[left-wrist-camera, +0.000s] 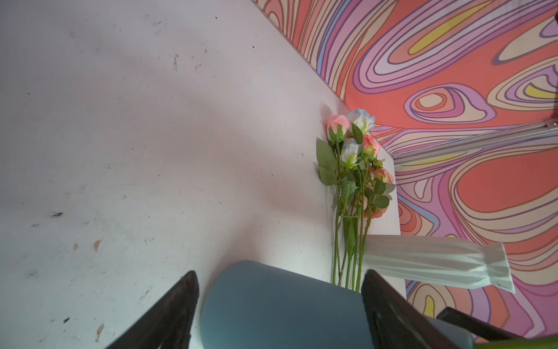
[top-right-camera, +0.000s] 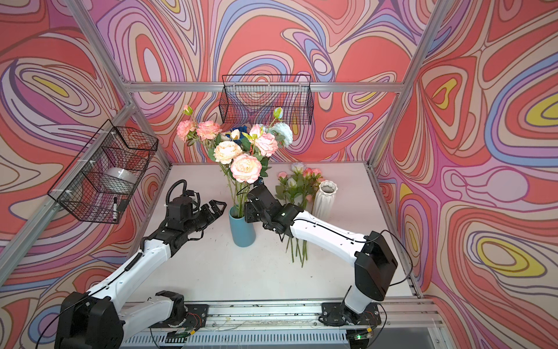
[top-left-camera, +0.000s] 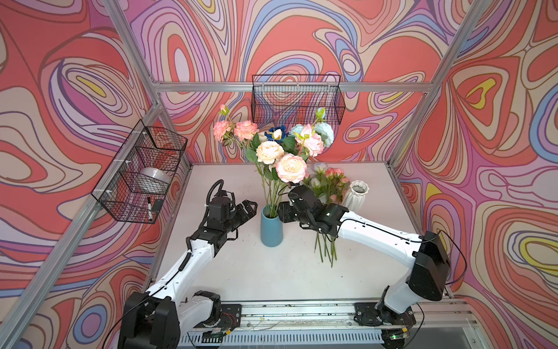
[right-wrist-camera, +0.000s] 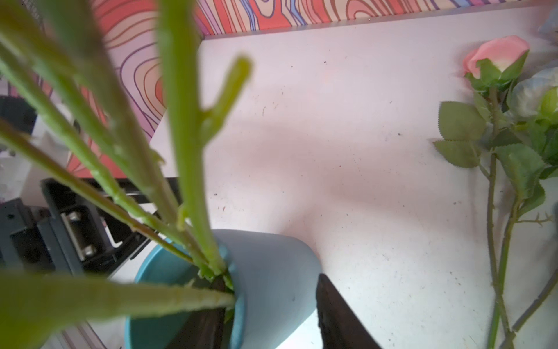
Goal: Arrange flowers in a vase
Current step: Move the vase to the top-center of the table.
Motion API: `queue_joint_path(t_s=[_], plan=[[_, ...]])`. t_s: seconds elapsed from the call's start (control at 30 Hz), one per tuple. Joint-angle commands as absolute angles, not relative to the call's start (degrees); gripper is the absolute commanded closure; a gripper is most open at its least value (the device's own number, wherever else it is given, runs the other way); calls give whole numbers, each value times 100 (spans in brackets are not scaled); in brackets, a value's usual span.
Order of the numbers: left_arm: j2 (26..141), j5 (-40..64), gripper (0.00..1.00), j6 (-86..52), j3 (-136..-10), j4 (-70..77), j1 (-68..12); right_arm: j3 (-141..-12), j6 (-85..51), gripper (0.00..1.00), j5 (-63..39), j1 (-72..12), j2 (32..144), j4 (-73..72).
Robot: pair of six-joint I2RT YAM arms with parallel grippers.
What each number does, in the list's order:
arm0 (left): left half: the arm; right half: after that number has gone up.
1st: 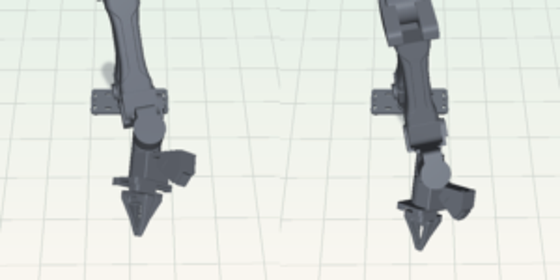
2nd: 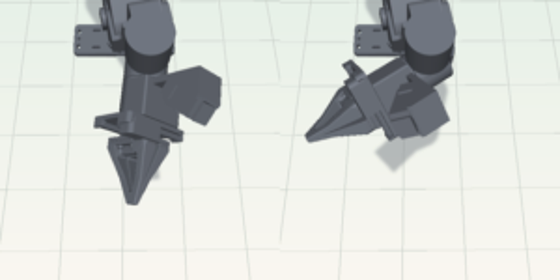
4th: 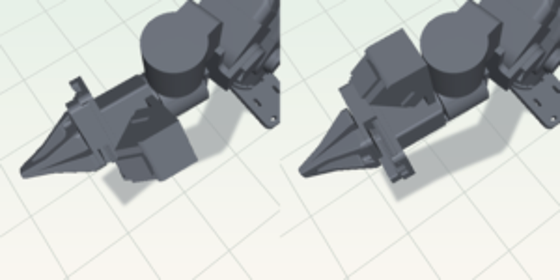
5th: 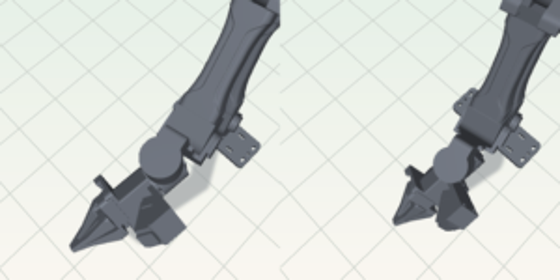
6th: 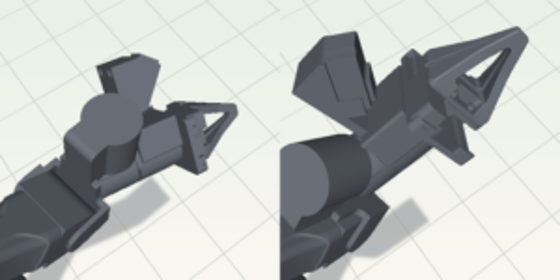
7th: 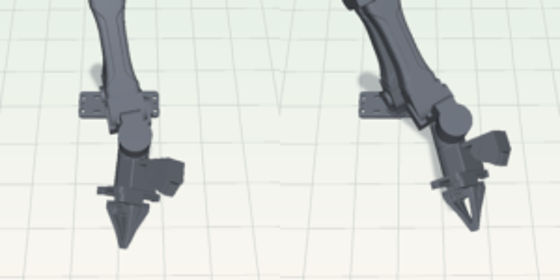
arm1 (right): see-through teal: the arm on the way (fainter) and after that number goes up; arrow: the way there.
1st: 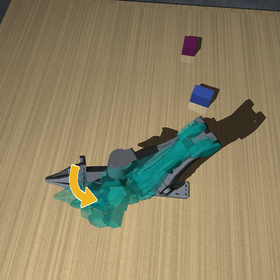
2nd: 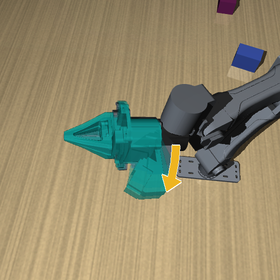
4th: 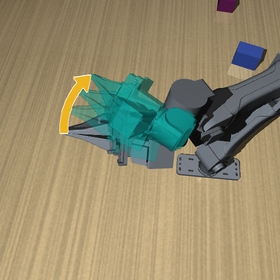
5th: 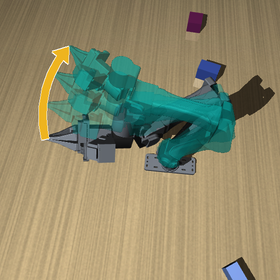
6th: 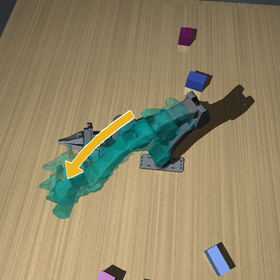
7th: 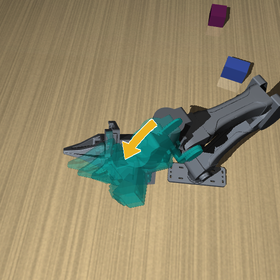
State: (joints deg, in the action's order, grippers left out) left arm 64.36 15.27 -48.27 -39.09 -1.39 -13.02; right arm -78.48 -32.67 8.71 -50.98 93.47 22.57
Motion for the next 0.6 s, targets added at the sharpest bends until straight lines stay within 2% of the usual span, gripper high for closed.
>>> queue_joint_path(t_s=[0.0,0.23,0.43,0.57], plan=[[6530,1571,13,-4848,-4007,27,-1427,-8089,-3189,57,1037,-5126,9541,2920],[6601,1600,13,-4852,-4076,89,-1510,-8903,-2947,62,1238,-5281,10116,3856],[6572,1591,13,-4838,-4097,34,-1526,-9047,-2857,76,1597,-5326,10356,4087],[6529,1594,13,-4867,-4114,4,-1528,-8895,-2754,91,1653,-5329,10327,3705]])
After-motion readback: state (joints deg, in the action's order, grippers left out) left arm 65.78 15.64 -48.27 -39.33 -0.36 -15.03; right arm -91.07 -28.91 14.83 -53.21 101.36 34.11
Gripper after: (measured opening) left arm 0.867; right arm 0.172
